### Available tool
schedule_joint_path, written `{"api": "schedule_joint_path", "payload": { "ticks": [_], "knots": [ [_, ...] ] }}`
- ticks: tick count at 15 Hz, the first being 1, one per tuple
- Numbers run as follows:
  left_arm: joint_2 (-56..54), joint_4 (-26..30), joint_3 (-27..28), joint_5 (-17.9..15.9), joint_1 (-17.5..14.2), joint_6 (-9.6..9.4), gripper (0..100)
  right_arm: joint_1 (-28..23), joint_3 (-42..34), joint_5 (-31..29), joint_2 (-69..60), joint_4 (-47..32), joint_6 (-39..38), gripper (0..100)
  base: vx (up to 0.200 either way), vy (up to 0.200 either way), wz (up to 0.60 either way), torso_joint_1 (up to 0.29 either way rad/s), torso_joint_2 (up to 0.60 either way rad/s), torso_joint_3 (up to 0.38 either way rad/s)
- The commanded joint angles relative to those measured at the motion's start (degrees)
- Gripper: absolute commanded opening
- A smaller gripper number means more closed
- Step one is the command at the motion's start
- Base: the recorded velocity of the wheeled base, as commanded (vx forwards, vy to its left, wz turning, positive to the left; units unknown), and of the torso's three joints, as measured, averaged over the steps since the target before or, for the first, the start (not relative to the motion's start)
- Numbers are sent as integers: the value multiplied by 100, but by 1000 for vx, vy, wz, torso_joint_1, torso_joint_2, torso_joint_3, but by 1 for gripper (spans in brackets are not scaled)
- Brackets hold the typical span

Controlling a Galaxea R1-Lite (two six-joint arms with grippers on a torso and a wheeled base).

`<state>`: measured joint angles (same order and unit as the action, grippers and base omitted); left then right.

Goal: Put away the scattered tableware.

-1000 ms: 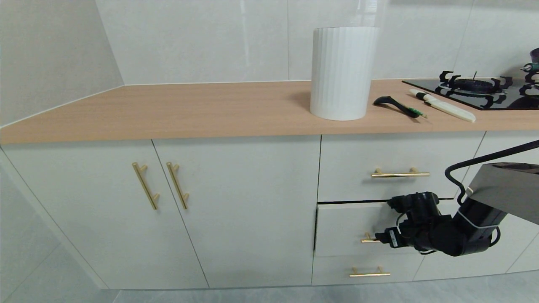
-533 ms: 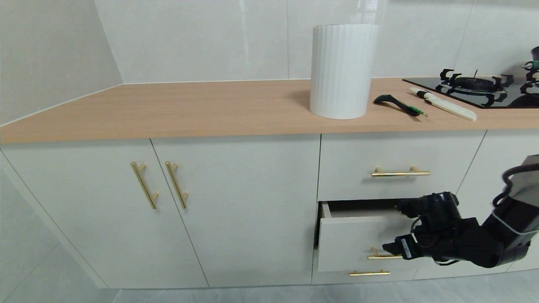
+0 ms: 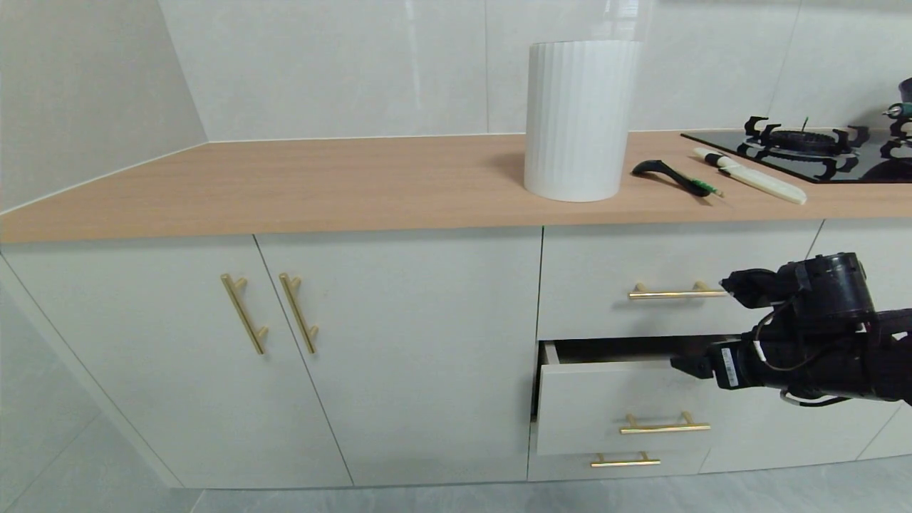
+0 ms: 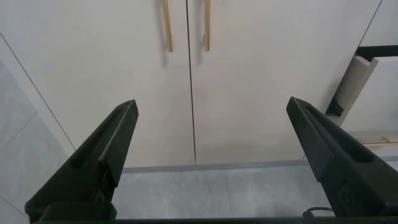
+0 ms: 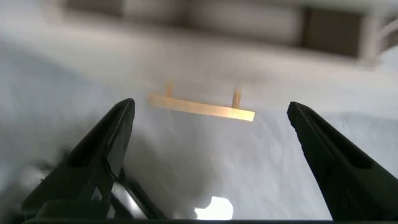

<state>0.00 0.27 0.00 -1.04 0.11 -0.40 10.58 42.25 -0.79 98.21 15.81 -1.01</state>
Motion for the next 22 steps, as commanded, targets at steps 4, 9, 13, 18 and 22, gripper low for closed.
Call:
{"api": "schedule_joint_path", "payload": {
  "ticks": [4, 9, 13, 18, 22],
  "knots": [
    [0, 0, 0, -2, -2, -4, 100, 93, 785, -132, 946, 18, -180, 100, 0, 0, 0, 0, 0, 0],
    [0, 0, 0, -2, -11, 5, 100, 243, 1048, -290, 1781, 282, -444, 100, 0, 0, 0, 0, 0, 0],
    [0, 0, 0, -2, -2, 5, 100, 243, 1031, -290, 1957, 599, -444, 100, 0, 0, 0, 0, 0, 0],
    [0, 0, 0, -2, -2, 5, 100, 243, 1022, -492, 2176, 871, -444, 100, 0, 0, 0, 0, 0, 0],
    [0, 0, 0, -2, -2, 5, 100, 243, 705, -492, 1904, 871, -453, 100, 0, 0, 0, 0, 0, 0]
  ]
}}
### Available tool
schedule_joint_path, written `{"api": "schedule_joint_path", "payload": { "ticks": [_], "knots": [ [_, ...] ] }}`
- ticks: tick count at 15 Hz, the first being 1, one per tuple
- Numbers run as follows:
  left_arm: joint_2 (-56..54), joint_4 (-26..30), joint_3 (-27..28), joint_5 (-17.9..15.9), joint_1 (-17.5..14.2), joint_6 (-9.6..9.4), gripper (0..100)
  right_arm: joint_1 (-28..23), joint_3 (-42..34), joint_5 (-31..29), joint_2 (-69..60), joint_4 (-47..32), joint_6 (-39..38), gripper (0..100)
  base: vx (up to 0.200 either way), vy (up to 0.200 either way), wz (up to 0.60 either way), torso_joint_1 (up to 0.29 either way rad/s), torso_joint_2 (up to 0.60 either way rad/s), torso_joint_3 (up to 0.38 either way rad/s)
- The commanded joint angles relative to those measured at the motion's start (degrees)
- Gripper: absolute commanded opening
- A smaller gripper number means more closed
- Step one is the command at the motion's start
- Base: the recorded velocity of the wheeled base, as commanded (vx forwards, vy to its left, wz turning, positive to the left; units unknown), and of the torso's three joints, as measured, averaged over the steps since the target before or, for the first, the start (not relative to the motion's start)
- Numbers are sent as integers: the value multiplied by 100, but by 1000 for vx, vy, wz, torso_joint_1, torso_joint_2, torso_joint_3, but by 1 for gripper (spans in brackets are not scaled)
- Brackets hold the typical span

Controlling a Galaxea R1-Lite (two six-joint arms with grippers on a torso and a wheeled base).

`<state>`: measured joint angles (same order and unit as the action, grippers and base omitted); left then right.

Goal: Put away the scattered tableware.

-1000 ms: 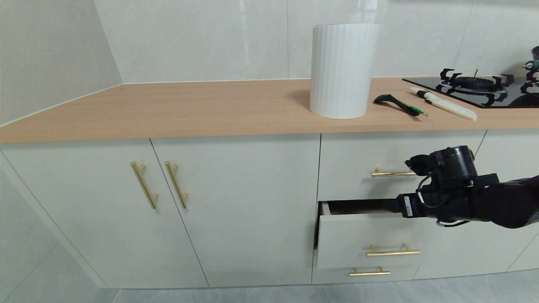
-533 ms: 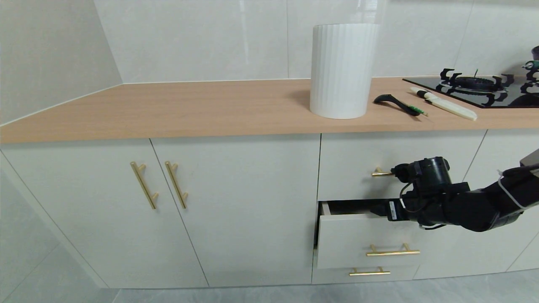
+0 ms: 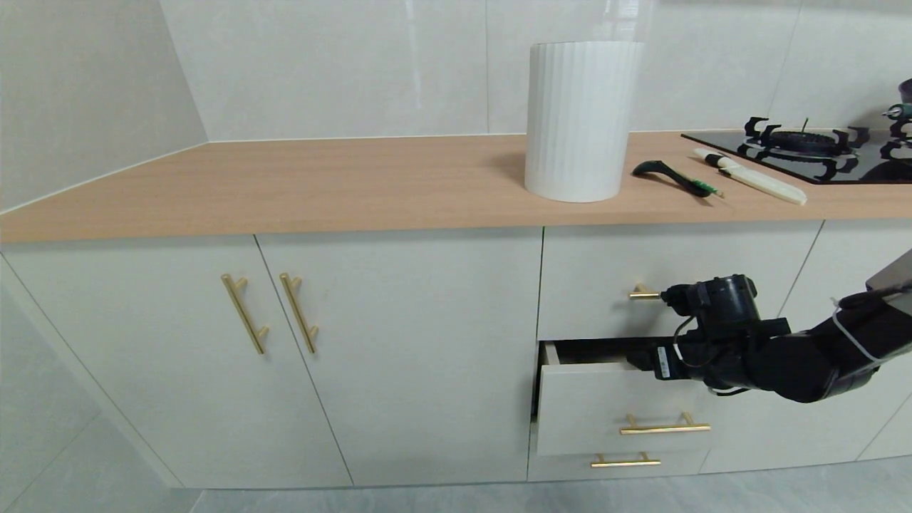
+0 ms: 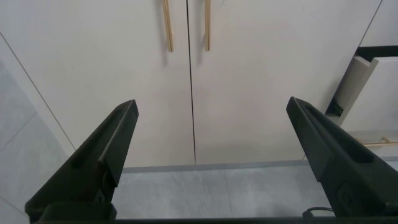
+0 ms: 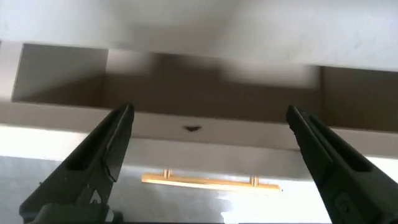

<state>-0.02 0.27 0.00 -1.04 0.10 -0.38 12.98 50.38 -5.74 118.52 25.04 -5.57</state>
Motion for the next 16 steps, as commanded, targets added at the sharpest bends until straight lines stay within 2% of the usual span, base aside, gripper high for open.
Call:
{"api": "schedule_joint_path", "payload": {
  "ticks": [1, 10, 16],
  "knots": [
    [2, 0, 0, -2, -1, 3, 100, 2, -327, 3, -276, -52, 3, 100, 0, 0, 0, 0, 0, 0],
    [2, 0, 0, -2, -1, 3, 100, 29, -1417, 29, -971, -52, 12, 100, 0, 0, 0, 0, 0, 0],
    [2, 0, 0, -2, -1, 3, 100, 407, -2252, 29, -1525, -61, 21, 100, 0, 0, 0, 0, 0, 0]
  ]
}}
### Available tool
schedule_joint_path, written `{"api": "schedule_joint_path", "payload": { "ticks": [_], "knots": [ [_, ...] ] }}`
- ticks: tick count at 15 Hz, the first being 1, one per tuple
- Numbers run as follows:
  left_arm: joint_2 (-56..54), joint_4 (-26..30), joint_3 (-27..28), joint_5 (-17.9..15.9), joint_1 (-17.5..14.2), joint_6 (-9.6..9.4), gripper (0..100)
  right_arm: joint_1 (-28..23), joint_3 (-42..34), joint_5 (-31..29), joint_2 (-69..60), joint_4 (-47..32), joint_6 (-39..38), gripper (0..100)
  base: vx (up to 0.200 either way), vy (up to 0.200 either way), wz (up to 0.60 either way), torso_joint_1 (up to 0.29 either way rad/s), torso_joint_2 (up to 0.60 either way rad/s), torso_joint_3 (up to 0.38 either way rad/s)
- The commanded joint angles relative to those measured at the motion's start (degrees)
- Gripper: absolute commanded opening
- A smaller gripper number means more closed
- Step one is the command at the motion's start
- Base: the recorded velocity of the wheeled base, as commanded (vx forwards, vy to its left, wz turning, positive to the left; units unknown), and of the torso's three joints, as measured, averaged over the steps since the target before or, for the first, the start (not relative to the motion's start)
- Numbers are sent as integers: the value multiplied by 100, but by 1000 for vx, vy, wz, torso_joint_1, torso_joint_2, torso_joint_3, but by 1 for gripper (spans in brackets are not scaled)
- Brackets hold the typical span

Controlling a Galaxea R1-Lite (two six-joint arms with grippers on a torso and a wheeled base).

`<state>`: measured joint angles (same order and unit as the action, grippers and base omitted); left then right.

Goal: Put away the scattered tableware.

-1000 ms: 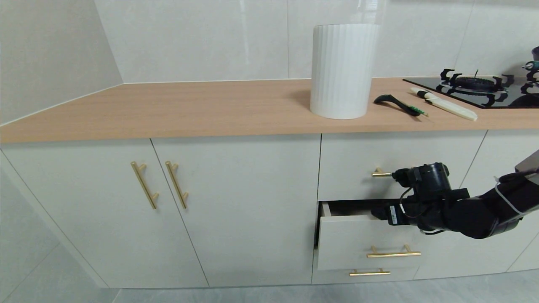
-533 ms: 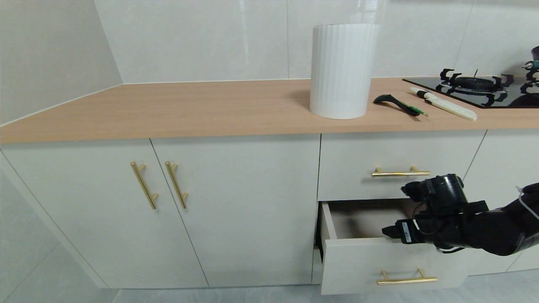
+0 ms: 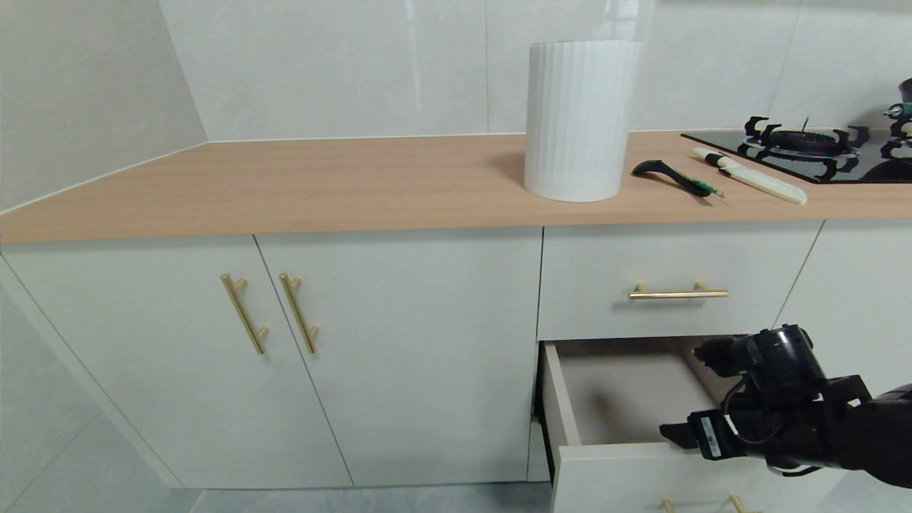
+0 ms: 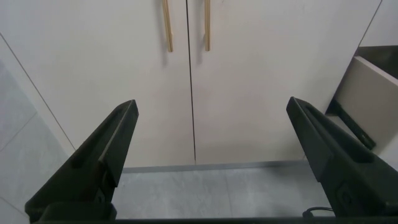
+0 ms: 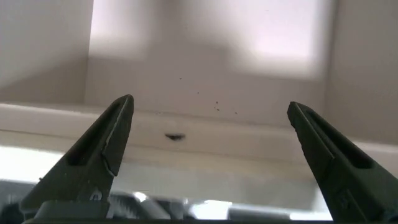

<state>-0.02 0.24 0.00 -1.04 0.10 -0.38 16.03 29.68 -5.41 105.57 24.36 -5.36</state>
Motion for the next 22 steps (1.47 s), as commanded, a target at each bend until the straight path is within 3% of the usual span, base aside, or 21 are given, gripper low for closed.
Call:
{"api": "schedule_joint_path", "payload": {
  "ticks": [1, 16, 20, 22],
  "knots": [
    [2, 2, 0, -2, -1, -6, 100, 172, -314, -4, -309, 8, 0, 100, 0, 0, 0, 0, 0, 0],
    [2, 2, 0, -2, -1, 3, 100, 568, -1808, 111, -1258, -36, 27, 100, 0, 0, 0, 0, 0, 0],
    [2, 2, 0, -2, -1, 3, 100, 559, -1808, 207, -1311, -45, 62, 100, 0, 0, 0, 0, 0, 0],
    [2, 2, 0, -2, -1, 3, 100, 462, -1184, 146, -1496, -159, 211, 100, 0, 0, 0, 0, 0, 0]
  ]
}}
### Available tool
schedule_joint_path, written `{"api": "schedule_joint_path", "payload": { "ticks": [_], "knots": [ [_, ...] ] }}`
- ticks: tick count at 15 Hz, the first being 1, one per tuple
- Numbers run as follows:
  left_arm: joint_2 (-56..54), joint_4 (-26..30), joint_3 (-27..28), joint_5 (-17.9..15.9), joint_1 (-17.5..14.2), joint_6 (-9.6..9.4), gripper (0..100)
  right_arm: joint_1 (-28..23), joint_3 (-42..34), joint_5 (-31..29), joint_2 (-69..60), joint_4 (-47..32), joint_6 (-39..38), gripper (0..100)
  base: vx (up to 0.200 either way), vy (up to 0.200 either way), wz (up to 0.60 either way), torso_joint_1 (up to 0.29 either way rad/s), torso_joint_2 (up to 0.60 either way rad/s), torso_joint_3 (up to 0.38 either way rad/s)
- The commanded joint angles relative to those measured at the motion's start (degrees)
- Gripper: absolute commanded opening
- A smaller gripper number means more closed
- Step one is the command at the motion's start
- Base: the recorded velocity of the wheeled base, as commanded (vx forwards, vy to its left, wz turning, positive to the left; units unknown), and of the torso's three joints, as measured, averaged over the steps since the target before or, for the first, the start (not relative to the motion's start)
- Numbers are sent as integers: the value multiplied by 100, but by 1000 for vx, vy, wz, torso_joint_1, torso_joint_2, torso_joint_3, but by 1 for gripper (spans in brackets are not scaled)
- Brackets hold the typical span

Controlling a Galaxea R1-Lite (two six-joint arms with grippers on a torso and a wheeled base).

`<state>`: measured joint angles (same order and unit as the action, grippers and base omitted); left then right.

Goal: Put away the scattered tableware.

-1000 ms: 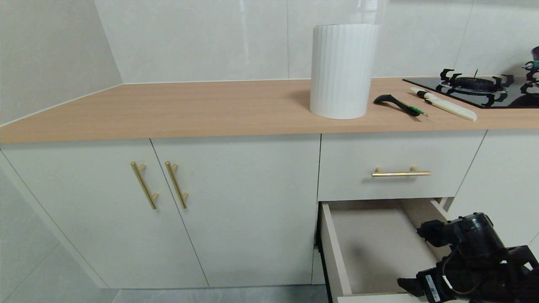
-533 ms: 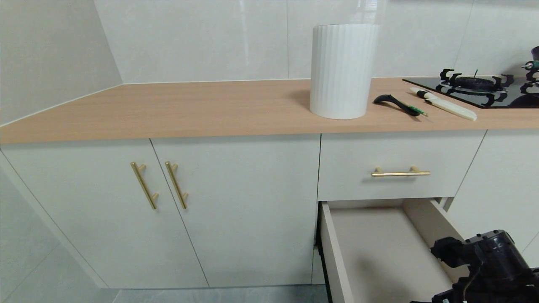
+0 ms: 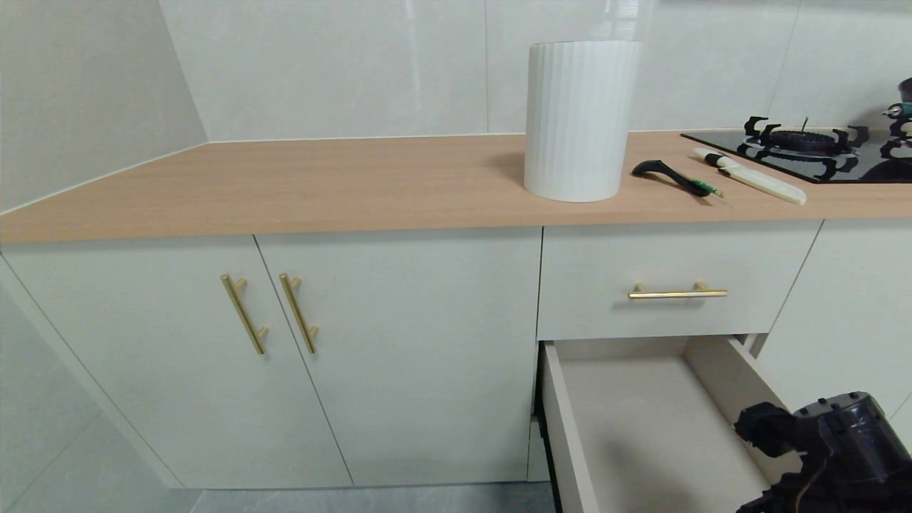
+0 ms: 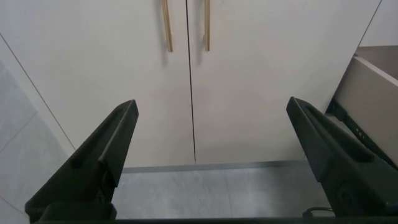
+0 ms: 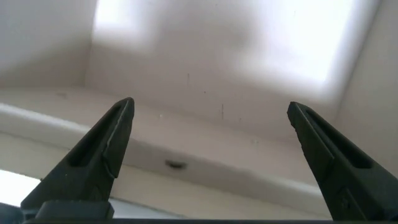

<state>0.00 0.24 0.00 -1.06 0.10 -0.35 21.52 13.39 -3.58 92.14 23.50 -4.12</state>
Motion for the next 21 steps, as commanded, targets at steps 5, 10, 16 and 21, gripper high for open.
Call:
{"api": "schedule_joint_path", "payload": {
  "ticks": [5, 10, 16, 21],
  "knots": [
    [0, 2, 0, 1, -1, 0, 100, -675, 3469, 367, -750, -2895, 447, 100, 0, 0, 0, 0, 0, 0],
    [0, 2, 0, 1, -1, 0, 100, -1053, 4049, 490, -574, -3177, 465, 100, 0, 0, 0, 0, 0, 0],
    [0, 2, 0, 1, -1, -9, 100, -1062, 3952, 490, -697, -3080, 482, 100, 0, 0, 0, 1, -35, -31],
    [0, 2, 0, 1, -1, 0, 100, -1062, 3926, 490, -723, -3089, 491, 100, 0, 0, 0, 57, -368, -320]
  ]
}}
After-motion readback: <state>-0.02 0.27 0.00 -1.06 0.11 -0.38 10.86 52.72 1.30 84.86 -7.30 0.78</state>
